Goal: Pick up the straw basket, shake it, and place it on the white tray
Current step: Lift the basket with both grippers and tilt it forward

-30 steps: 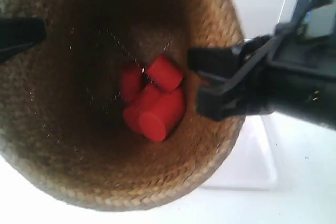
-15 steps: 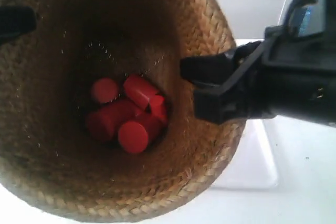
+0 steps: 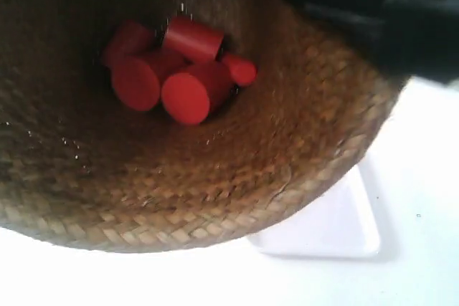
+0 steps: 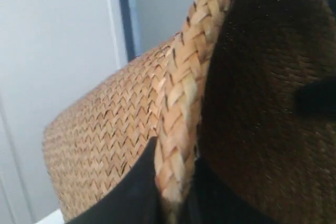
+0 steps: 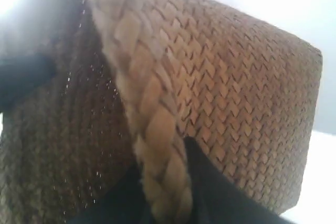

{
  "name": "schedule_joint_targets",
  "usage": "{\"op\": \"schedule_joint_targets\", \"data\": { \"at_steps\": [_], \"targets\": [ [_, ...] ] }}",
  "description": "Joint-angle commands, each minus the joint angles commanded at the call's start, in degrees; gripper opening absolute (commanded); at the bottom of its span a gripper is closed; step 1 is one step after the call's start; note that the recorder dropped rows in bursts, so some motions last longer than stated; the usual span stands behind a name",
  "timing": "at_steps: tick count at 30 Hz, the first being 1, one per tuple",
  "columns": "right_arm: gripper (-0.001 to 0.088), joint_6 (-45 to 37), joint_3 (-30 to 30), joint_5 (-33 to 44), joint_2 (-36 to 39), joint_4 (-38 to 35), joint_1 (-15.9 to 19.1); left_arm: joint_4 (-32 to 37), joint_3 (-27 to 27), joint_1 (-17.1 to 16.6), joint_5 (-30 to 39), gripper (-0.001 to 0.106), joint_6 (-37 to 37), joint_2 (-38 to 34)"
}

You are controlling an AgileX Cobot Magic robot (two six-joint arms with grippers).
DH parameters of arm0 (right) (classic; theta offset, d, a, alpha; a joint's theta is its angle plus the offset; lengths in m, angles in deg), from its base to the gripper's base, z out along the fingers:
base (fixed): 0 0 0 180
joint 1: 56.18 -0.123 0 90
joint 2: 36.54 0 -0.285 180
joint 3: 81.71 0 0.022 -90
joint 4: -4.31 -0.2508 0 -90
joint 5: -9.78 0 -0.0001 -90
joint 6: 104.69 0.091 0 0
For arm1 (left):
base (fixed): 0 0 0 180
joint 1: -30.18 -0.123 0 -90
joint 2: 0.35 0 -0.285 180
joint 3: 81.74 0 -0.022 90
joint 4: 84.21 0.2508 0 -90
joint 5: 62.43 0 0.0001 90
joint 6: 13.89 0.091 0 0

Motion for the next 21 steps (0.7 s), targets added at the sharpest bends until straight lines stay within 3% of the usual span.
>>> {"op": "schedule_joint_targets", "data": {
  "at_steps": [3, 8, 13, 15, 18, 21],
  "targets": [
    [0.0, 2.2, 0.7, 0.6, 3.8, -0.3, 0.7, 0.4, 1.4, 0.0, -1.2, 0.0, -1.9, -2.5],
    [0.0, 2.6, 5.8, 2.6, -3.9, -0.1, -1.0, 0.5, -4.3, 0.0, -0.3, 0.0, -2.2, 1.9],
    [0.0, 0.6, 0.0, -3.9, 5.3, 1.7, 1.3, -2.2, 1.8, 0.0, -1.7, 0.0, -1.7, -3.6],
    [0.0, 4.2, 2.6, -1.1, 4.6, -0.4, 1.4, -1.9, -0.8, 0.0, 0.2, 0.0, -1.9, -2.4],
    [0.0, 3.4, 6.6, 2.3, -1.9, -0.1, -0.2, 1.4, -7.2, 0.0, 0.9, 0.0, -1.8, 1.6],
    [0.0, 2.2, 5.3, -0.5, -4.7, 0.2, -0.2, 1.8, -7.3, 0.0, 1.5, 0.0, -2.3, 2.3]
  ]
}}
